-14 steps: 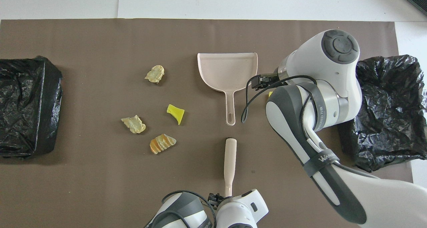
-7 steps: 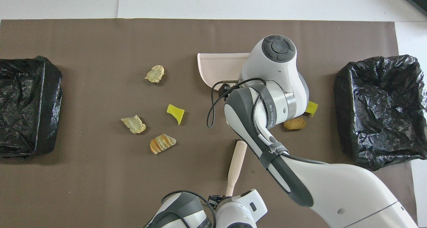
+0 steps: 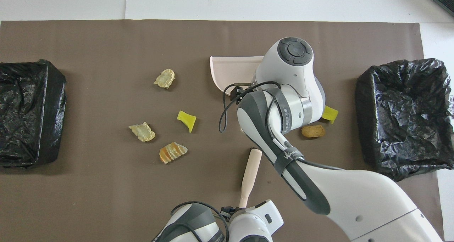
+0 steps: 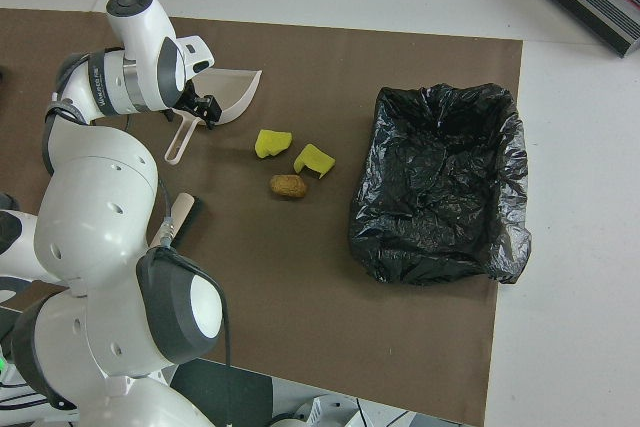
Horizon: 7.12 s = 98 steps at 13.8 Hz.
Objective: Sweep and dump trash in bin
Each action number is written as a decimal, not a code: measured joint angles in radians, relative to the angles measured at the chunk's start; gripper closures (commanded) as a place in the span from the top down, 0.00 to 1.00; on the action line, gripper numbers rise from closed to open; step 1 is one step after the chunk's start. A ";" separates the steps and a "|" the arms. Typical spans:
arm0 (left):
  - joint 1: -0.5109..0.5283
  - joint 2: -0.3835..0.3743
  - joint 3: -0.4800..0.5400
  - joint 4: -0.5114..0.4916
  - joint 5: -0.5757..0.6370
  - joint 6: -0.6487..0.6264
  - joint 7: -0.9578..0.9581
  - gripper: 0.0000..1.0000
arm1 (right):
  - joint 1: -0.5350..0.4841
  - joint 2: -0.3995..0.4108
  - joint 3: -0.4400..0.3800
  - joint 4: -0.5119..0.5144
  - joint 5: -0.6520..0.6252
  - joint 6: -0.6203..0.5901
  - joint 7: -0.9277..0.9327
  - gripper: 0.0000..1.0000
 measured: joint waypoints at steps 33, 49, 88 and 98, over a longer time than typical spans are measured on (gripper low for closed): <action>0.610 -0.167 0.035 0.004 0.146 -0.338 0.112 0.00 | 0.036 -0.205 0.020 -0.238 -0.264 -0.296 -1.000 0.00; 0.645 -0.153 0.014 -0.158 -0.066 -0.022 0.209 0.00 | 0.098 -0.240 0.021 -0.339 -0.281 -0.201 -1.015 0.00; 0.423 -0.169 -0.010 -0.147 -0.286 -0.046 -0.036 0.00 | 0.095 -0.249 0.019 -0.373 -0.281 -0.158 -1.153 0.00; 0.354 -0.104 -0.007 -0.011 -0.289 -0.044 0.085 0.00 | 0.095 -0.249 0.019 -0.374 -0.281 -0.158 -1.153 0.00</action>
